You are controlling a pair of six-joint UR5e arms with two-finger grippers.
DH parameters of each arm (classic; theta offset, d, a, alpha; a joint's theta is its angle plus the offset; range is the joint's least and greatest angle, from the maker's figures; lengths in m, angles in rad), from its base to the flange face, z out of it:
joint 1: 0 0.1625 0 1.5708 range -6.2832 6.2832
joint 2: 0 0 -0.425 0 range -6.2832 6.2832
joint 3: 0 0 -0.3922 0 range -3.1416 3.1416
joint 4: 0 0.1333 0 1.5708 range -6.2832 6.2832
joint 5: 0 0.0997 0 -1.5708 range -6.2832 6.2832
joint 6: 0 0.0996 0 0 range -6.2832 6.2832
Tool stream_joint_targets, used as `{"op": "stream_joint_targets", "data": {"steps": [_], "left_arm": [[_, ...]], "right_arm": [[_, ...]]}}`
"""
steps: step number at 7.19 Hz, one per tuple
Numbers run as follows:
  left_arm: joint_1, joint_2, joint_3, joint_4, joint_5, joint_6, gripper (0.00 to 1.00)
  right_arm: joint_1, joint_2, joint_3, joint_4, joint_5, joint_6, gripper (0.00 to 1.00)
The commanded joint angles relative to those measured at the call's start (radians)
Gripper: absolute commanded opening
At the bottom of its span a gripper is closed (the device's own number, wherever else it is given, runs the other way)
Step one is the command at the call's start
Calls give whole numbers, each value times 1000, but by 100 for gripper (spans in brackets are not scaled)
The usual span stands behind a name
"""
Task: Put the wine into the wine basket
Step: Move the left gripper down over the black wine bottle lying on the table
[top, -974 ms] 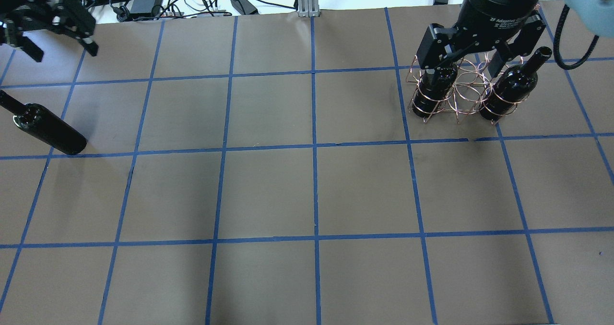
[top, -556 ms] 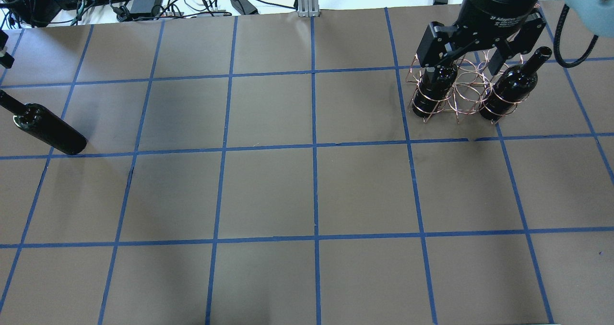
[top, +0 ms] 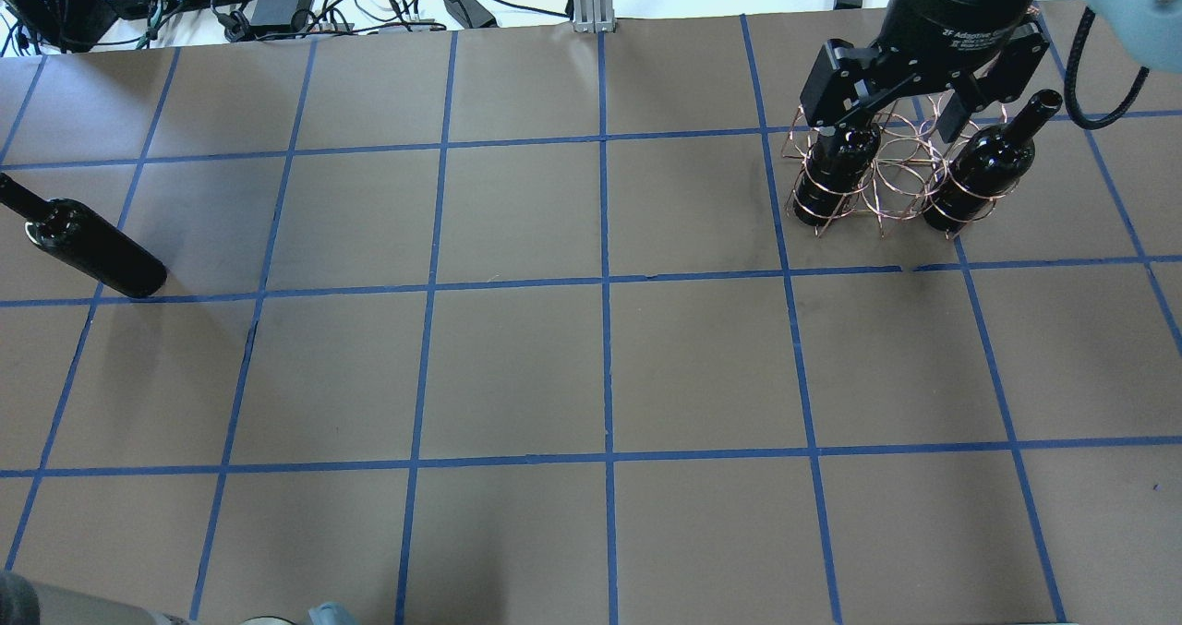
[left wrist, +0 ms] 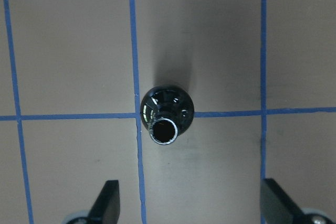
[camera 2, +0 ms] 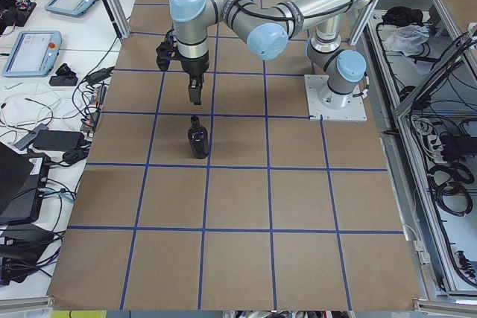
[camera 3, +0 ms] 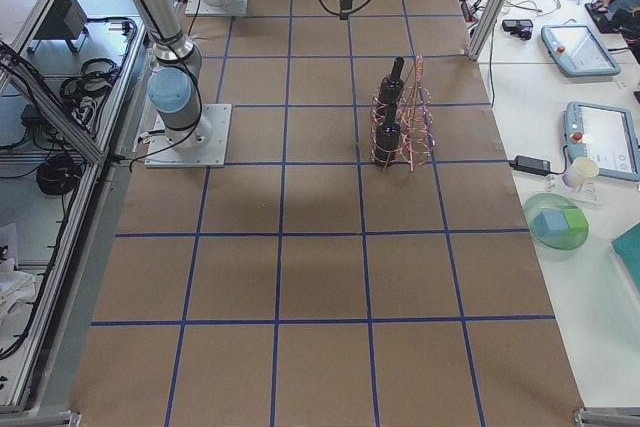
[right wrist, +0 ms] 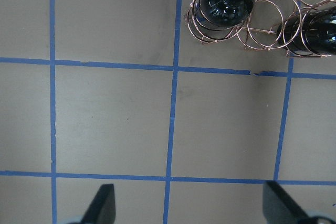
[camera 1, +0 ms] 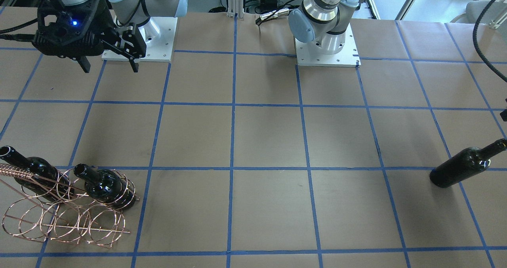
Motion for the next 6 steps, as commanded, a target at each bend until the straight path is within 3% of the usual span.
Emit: {"op": "stream_joint_targets", "data": {"steps": [1,2,6], "left_arm": [[37,-57,0,89,-42,21,94],[37,-80,-8,90,-97,20,94],[-4,-106,-26,87,-91,-40,93]], "right_arm": [[0,2,0,-2,-5,-2,100],[0,2,0,-2,-5,-1,100],[0,3,0,-5,-5,-2,100]]}}
